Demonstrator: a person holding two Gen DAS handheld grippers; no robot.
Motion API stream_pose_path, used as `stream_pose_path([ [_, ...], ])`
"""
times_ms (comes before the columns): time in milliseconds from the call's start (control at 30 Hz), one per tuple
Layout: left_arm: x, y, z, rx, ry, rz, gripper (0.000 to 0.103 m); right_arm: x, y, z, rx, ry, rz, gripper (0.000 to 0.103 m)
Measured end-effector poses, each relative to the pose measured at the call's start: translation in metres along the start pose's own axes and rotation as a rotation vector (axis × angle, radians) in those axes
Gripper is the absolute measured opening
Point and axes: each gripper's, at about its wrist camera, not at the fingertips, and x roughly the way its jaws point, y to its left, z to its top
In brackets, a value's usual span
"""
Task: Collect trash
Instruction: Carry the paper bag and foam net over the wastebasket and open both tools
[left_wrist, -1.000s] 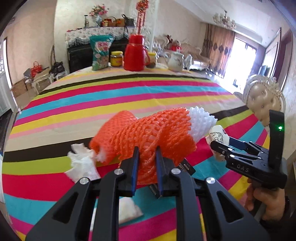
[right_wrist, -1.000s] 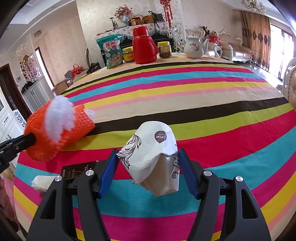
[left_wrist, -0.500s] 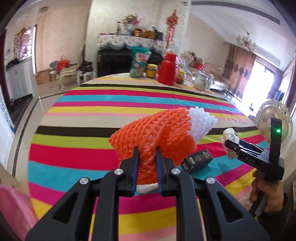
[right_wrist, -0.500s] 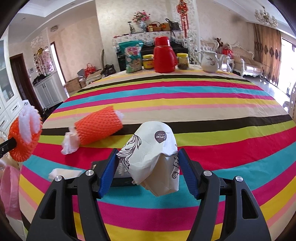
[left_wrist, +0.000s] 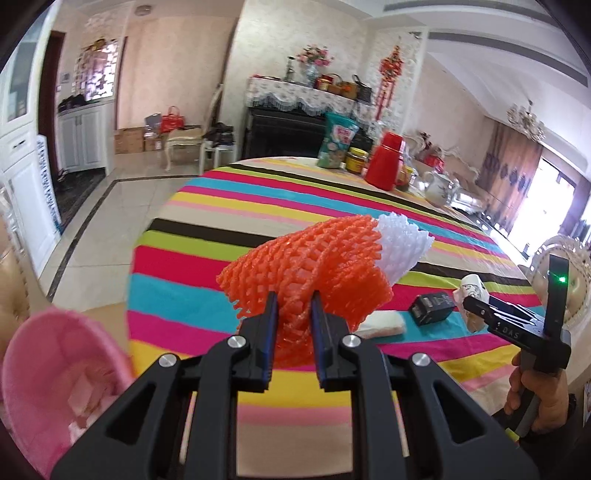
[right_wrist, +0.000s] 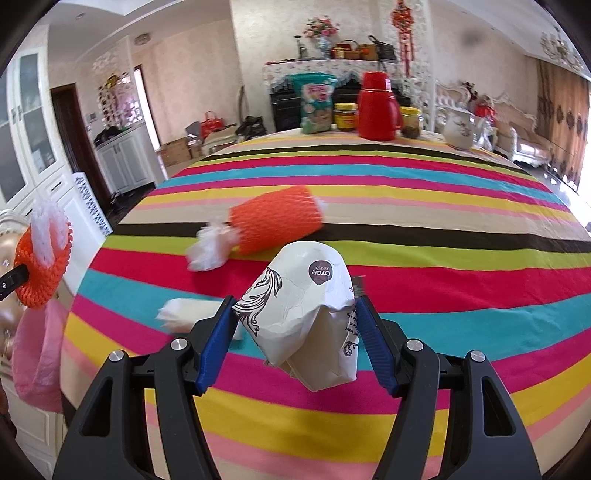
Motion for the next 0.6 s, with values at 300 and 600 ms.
stream_pose_path([
  [300, -0.062, 0.076, -0.018, -0.086, -0.049, 0.128, 0.018, -0.004, 0.077, -0.008, -0.101, 0.019, 0.092, 0.062],
  [600, -0.113, 0.146, -0.043, -0.169, -0.076, 0.245, 0.018, -0.007, 0.164, -0.016, -0.216, 0.034, 0.200, 0.062],
])
